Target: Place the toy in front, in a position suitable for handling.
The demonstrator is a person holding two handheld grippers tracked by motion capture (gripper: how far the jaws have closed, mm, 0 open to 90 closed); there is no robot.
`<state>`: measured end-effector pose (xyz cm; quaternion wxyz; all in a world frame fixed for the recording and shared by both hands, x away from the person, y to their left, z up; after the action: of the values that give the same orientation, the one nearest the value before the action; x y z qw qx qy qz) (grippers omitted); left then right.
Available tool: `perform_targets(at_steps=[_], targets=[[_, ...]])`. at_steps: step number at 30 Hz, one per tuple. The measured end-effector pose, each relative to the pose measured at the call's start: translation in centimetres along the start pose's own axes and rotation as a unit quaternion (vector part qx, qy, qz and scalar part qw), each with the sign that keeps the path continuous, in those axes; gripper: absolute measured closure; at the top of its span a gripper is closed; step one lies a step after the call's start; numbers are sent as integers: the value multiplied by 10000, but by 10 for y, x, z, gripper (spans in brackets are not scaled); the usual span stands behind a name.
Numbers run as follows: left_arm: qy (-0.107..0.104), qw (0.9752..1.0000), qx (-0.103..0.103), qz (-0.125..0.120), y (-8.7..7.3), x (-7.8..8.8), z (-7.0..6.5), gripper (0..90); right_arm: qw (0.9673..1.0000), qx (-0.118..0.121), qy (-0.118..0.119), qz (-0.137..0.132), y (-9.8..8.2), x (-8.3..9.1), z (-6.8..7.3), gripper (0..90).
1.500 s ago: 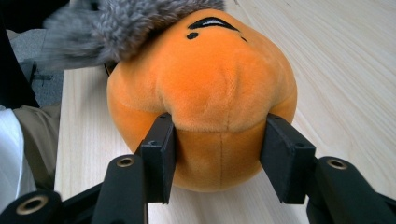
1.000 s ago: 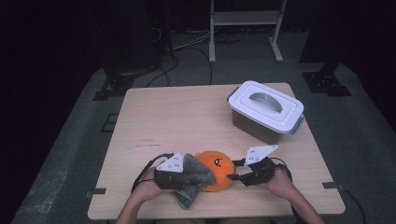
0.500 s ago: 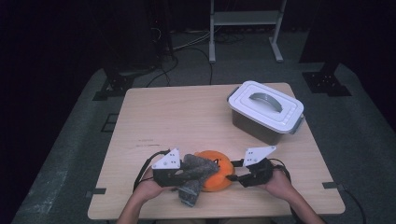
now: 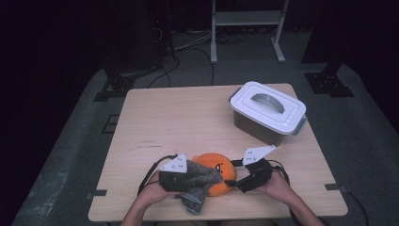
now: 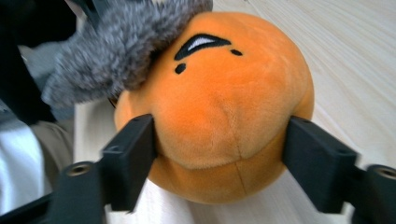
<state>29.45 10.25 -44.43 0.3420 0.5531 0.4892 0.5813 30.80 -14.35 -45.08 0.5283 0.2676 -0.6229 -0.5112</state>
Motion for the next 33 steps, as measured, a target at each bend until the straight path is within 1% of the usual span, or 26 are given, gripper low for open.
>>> perform_targets(at_steps=[2,4,6,8,11,15,18,20,23,24,25,26,27,28,29,30,33], targets=[[53,10000,-38,-26,1,2,2,749,9999,119,-25,-5,0,2,0,382],[148,9999,-45,-52,3,5,4,757,9998,209,4,31,0,4,1,435],[205,9998,-21,-77,3,8,6,759,9994,323,60,74,-2,6,0,463],[268,9996,-35,-55,2,11,8,760,9992,373,71,99,-2,7,-1,472],[364,9993,35,-47,-1,17,13,760,9989,436,79,136,-4,9,-1,477],[513,9987,74,-1,-5,23,19,759,9985,513,91,162,-3,10,-2,479],[598,9981,122,-25,-6,27,22,759,9981,570,119,174,-4,11,-2,482],[643,9977,182,-100,-4,28,23,758,9974,674,163,180,-5,12,-1,487],[574,9980,137,-239,2,24,19,759,9969,746,190,182,-4,12,0,488],[496,9985,120,-192,4,20,16,759,9969,743,194,173,-4,11,0,484],[458,9988,99,-121,3,18,15,759,9971,717,195,163,-4,11,-1,444],[425,9991,58,-2,1,14,14,758,9976,647,192,168,-5,10,-2,404],[377,9992,38,103,-1,12,13,758,9984,497,217,158,-5,10,-3,353],[310,9994,67,131,-2,10,12,757,9991,326,248,141,-6,9,-4,318],[235,9996,96,132,-3,9,10,757,9993,270,241,110,-6,9,-5,301],[186,9997,83,166,-2,9,9,757,9994,250,235,101,-6,9,-4,286],[-132,9997,108,194,-3,6,3,756,9995,208,215,40,-3,6,-3,250]])
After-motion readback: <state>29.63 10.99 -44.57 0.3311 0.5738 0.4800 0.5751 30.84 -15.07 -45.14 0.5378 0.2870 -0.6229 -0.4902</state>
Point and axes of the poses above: each handheld gripper's, and its own axes: x roughly backward along the jaws, y roughly out of its top, z roughly to its left, the point moved 3 cm from there along -x, roughly forward along the jaws, and after that the axes turned 14 degrees about -z, right-handed, at the moved point
